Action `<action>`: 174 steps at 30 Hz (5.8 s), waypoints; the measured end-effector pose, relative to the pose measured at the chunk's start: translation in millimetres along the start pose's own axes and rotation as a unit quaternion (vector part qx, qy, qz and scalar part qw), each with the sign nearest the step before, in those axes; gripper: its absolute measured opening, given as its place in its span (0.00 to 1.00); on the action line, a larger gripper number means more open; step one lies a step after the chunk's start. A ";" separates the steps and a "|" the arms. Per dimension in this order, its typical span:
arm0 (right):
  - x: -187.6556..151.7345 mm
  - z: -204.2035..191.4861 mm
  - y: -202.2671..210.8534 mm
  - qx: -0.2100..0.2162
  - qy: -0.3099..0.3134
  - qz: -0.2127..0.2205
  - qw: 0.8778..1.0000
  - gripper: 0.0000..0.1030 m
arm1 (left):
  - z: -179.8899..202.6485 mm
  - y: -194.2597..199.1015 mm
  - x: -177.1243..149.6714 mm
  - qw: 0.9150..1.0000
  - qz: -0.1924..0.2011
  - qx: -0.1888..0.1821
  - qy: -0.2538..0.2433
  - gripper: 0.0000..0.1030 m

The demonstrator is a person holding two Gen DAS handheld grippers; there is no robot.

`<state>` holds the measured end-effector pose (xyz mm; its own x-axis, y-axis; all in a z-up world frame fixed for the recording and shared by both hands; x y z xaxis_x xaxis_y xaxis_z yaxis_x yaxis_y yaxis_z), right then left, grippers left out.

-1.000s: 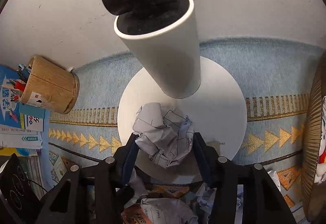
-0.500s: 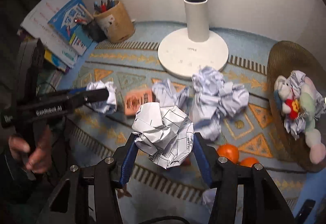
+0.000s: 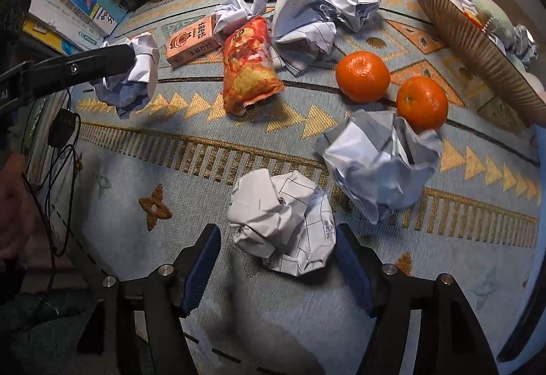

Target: Organize objects

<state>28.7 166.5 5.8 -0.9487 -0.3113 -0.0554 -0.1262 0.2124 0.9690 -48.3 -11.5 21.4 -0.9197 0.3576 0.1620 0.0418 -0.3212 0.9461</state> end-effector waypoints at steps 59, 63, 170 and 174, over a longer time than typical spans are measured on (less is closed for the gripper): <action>6.1 229.7 194.1 0.011 -0.127 0.183 0.975 0.50 | 234.9 -5.0 135.1 0.989 0.035 0.022 -0.142 0.49; 33.2 245.6 202.5 0.040 -0.134 0.190 0.972 0.50 | 237.1 -13.3 159.1 0.989 0.032 0.028 -0.145 0.49; 84.9 -24.7 -18.2 0.070 -0.071 0.001 0.995 0.27 | -63.1 -34.6 27.4 0.999 -0.046 0.005 -0.009 0.39; 61.3 -48.2 -27.3 0.038 -0.013 -0.026 0.999 0.24 | -52.1 -41.6 5.5 0.999 -0.048 0.003 0.012 0.39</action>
<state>-12.0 97.1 -12.4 -0.9475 -0.2992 -0.1129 -0.1968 0.2673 0.9433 -75.5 -41.9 -31.7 -0.9288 0.3651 0.0637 -0.0447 -0.2810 0.9587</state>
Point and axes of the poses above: each gripper's, at about its wrist camera, not at the fingertips, and y roughly against the way its jaws point, z to its right, x to its top, the point moved 7 cm from there along -y, roughly the way its jaws point, and after that the axes turned 15 degrees about -z, right-handed, at the moved point
